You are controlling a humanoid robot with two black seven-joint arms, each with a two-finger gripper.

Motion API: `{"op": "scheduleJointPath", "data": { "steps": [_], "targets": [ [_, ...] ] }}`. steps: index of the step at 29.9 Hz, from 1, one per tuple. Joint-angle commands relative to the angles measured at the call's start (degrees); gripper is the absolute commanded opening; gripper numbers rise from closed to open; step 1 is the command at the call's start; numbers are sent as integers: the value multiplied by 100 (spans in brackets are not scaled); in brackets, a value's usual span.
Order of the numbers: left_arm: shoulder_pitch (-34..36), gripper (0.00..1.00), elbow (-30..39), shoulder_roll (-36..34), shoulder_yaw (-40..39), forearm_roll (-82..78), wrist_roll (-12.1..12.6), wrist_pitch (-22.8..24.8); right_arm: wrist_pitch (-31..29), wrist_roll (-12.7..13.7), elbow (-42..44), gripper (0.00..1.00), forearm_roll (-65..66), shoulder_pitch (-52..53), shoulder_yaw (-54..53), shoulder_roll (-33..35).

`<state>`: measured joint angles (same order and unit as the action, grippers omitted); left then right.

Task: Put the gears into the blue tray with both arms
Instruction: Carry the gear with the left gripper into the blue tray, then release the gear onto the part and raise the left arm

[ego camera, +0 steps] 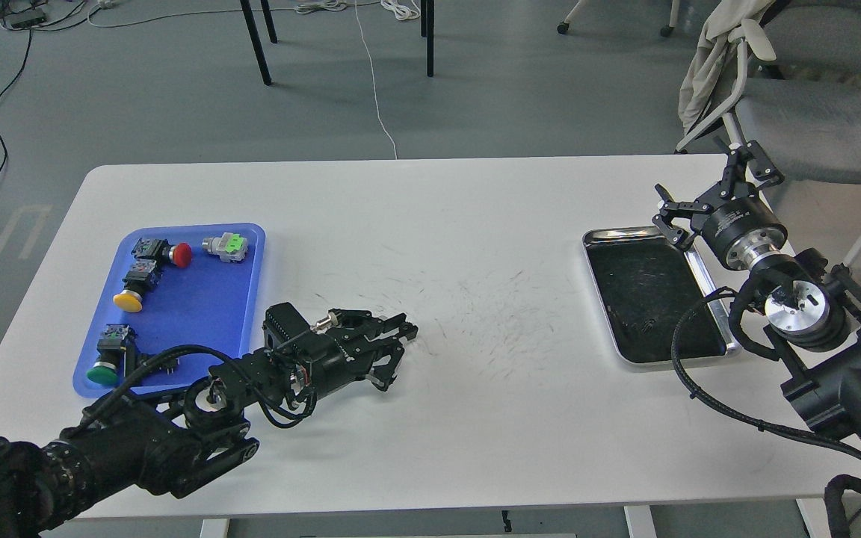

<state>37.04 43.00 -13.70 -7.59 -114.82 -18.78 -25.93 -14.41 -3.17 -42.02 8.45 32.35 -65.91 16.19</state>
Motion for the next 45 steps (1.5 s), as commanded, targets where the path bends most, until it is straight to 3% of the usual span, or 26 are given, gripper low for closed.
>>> {"op": "scheduleJointPath", "data": {
  "steps": [1,7,13,17,23,31,37,40,42,45],
  "targets": [
    [372,9,584,-641,-32,327,14,-87,0,1,1,96,8,26,-1,-2],
    [901,10,1711,-2091,-76,1293,155,-61,9,1,1,96,8,61,-1,-2],
    [709,10,1703,-2884,12,1884,-90,-61,35,1,1,96,8,105,-1,-19],
    [93,10,1458,-2919,-23,2103,-153,-70,44,1,1,96,8,96,-1,-19],
    [-92,10,887,-2832,12,2631,-161,1,62,1,9,96,17,114,-1,-2],
    [-145,10,-440,-2147,30,2675,-557,168,62,1,9,96,17,122,-1,7],
    [-145,11,-977,-1777,30,2675,-697,176,62,1,9,96,17,131,-1,24],
    [-136,23,-1109,-1680,56,2675,-812,176,53,1,9,96,17,131,-1,33],
    [-136,47,-1127,-1671,56,2675,-821,194,62,1,18,96,17,131,-9,33],
    [-110,60,-1127,-1671,56,2710,-847,194,62,1,18,96,17,131,-9,33]
  ]
}}
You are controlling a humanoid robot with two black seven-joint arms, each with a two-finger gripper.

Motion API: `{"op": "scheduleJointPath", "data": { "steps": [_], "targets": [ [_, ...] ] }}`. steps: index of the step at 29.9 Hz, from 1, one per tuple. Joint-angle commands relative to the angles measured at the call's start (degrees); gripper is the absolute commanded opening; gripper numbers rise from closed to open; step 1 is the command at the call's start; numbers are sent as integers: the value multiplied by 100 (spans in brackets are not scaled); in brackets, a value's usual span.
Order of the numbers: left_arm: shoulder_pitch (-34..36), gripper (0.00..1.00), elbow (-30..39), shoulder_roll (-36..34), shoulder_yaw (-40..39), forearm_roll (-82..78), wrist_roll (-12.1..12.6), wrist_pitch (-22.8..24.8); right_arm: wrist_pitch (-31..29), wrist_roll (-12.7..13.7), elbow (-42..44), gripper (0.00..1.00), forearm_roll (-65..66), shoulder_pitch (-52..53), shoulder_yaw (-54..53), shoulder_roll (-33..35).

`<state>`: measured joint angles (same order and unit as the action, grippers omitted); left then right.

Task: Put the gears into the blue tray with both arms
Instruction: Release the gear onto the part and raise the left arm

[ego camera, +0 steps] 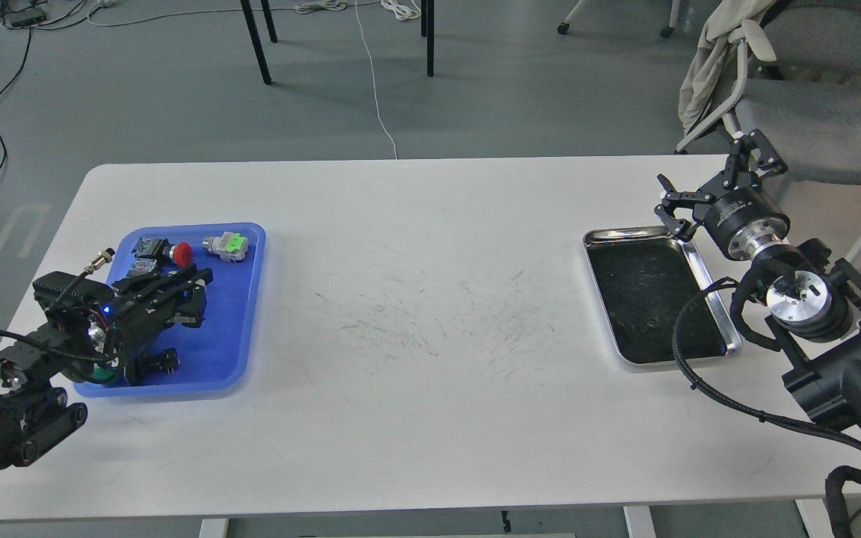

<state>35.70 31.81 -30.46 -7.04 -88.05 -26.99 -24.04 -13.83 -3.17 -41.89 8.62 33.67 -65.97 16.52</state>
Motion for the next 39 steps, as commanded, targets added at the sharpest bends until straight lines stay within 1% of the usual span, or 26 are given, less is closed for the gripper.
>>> {"op": "scheduleJointPath", "data": {
  "steps": [1,2,3,6,9,12,15,20,22,25,27,28,30,32,33,35,36,37,38,39],
  "targets": [
    [33,72,-8,5,-8,86,-43,4,3,0,6,96,0,17,-3,0],
    [50,82,-8,5,-8,138,-69,13,3,0,6,96,0,17,-3,0],
    [68,87,-8,5,-8,208,-101,13,3,0,6,96,0,17,-3,0],
    [103,94,27,5,-52,472,-101,13,3,0,-3,96,0,26,-3,0],
    [278,95,71,-65,-61,788,-101,4,3,0,-3,96,0,26,-3,0],
    [682,96,79,-188,-87,1201,-101,-13,3,9,-12,96,-9,26,-3,0],
    [1016,96,237,-241,-166,1990,-101,-31,12,9,-82,96,-9,26,-21,-9],
    [1746,96,361,-162,-193,3992,-101,39,29,62,-258,96,-18,96,-12,9],
    [1992,96,361,-31,-262,4977,-101,188,20,79,-258,96,-9,201,31,26],
    [2370,96,335,146,-455,6392,-87,767,38,88,-258,96,-9,412,259,289],
    [2441,96,282,172,-657,7167,131,1346,117,88,-310,96,-9,587,557,474],
    [2424,96,238,181,-754,7414,263,1697,152,88,-398,96,-9,701,759,544],
    [2424,96,72,294,-956,7705,439,2348,187,88,-547,96,-9,904,1085,719],
    [2406,96,-174,523,-1211,7759,501,3111,196,97,-740,96,-9,1158,1576,1140],
    [2397,96,-341,619,-1325,7768,519,3568,196,106,-872,96,-9,1316,1918,1343],
    [2362,96,-762,813,-1510,7776,607,4290,196,132,-1127,96,17,1632,2586,1624],
    [2353,96,-1069,962,-1589,7776,668,4676,205,219,-1319,96,61,1878,3077,1809],
    [2336,96,-1281,1085,-1625,7776,695,4950,231,333,-1504,96,87,2072,3473,1967],
    [2344,96,-1448,1182,-1660,7794,704,5152,266,465,-1758,96,105,2282,3860,2143],
    [2336,96,-1615,1270,-1730,7855,704,5204,266,605,-2091,96,166,2519,4273,2371]
  ]
}}
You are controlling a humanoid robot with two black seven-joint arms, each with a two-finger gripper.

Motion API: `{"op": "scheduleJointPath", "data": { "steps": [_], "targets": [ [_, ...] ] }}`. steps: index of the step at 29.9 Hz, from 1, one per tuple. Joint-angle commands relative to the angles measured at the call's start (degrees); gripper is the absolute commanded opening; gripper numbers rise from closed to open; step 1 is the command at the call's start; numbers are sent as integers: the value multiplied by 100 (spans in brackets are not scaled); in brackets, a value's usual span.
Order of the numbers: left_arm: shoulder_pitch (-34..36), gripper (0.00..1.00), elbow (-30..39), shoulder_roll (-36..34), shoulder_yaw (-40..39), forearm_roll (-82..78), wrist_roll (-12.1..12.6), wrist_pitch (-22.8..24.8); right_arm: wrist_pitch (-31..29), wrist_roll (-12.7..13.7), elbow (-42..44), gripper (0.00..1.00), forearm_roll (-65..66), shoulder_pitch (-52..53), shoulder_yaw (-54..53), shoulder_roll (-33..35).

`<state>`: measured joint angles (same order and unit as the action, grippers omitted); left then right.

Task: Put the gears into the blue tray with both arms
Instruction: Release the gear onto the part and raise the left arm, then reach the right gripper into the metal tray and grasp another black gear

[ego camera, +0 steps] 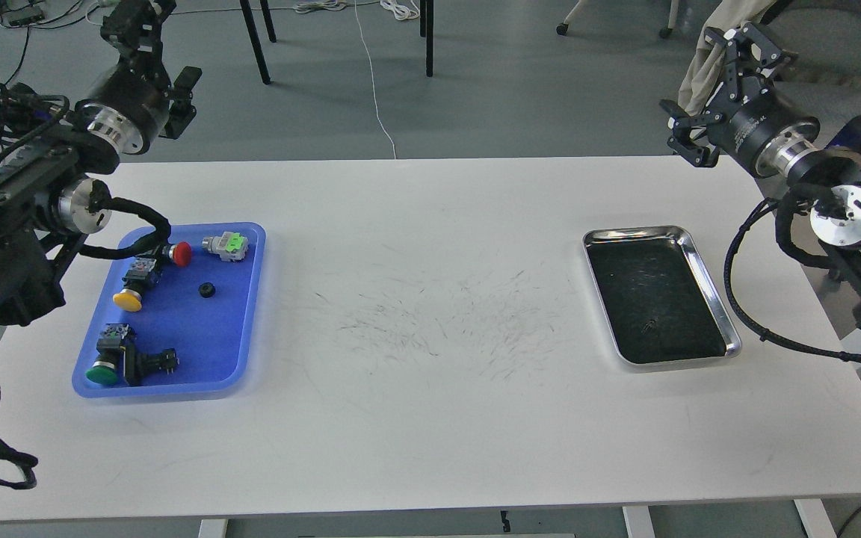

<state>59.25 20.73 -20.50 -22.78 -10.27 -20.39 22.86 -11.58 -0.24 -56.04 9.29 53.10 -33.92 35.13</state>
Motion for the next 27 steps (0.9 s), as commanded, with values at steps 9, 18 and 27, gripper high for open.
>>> {"op": "scheduleJointPath", "data": {
  "steps": [9,18,27],
  "targets": [
    [-125,96,-693,389,-279,218,-9,514,-125,1008,-2543,97,3673,2440,4600,2050],
    [-125,96,-693,345,-253,209,-17,514,-213,1017,-2324,96,5277,2434,5571,1594],
    [-212,97,-702,336,-253,209,-17,514,-213,999,-1445,95,5285,1766,5563,724]
  ]
}}
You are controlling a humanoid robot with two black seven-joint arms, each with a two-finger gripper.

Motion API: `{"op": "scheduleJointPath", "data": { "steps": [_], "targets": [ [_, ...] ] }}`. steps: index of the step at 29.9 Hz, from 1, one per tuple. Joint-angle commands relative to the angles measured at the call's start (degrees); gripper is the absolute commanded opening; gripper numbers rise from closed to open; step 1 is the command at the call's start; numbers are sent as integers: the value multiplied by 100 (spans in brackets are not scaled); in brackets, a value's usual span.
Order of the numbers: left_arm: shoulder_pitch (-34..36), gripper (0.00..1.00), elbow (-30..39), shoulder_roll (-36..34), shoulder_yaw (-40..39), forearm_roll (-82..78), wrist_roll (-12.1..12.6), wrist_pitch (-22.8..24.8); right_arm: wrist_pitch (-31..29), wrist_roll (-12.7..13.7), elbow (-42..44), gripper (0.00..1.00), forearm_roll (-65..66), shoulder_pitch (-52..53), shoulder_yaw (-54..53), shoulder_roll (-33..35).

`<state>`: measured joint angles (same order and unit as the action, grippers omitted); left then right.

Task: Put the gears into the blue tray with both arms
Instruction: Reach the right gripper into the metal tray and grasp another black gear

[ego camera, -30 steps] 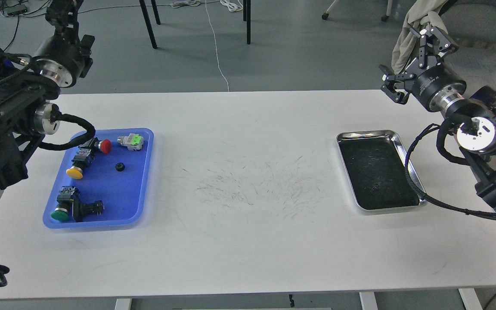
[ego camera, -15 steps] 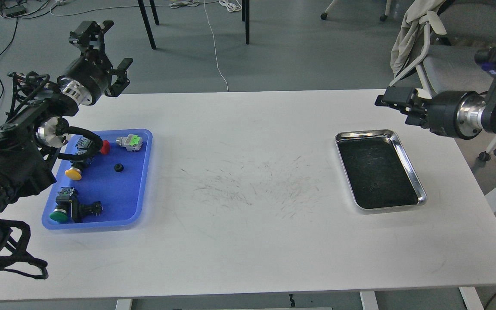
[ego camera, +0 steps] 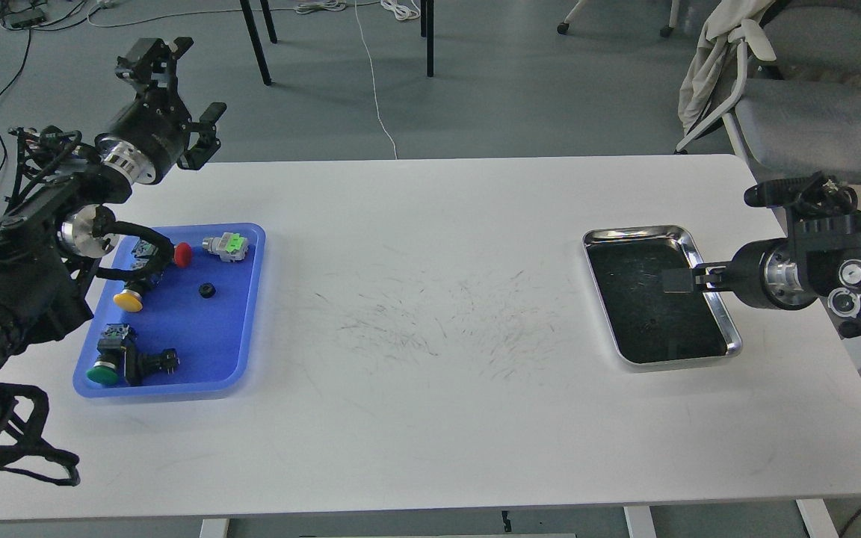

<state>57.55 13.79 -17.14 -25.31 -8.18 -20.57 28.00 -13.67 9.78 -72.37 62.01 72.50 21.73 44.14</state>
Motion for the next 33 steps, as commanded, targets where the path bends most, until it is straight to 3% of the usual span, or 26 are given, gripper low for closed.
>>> {"op": "scheduleJointPath", "data": {
  "steps": [1,16,23,31,33],
  "targets": [
    [-42,97,1,9,9,1,0,0,4,-3,240,95,13,-227,-2,-222],
    [-51,97,-8,70,-44,1,-9,0,75,-90,733,84,13,-667,-11,-864],
    [-42,97,-8,71,-44,1,-9,-5,57,-108,724,66,13,-658,-11,-934],
    [-42,97,-8,35,-44,1,-17,-5,4,-134,742,31,13,-597,7,-1004],
    [-42,97,-8,35,-35,1,-61,-5,-22,-143,742,10,13,-570,7,-1004]
  ]
}}
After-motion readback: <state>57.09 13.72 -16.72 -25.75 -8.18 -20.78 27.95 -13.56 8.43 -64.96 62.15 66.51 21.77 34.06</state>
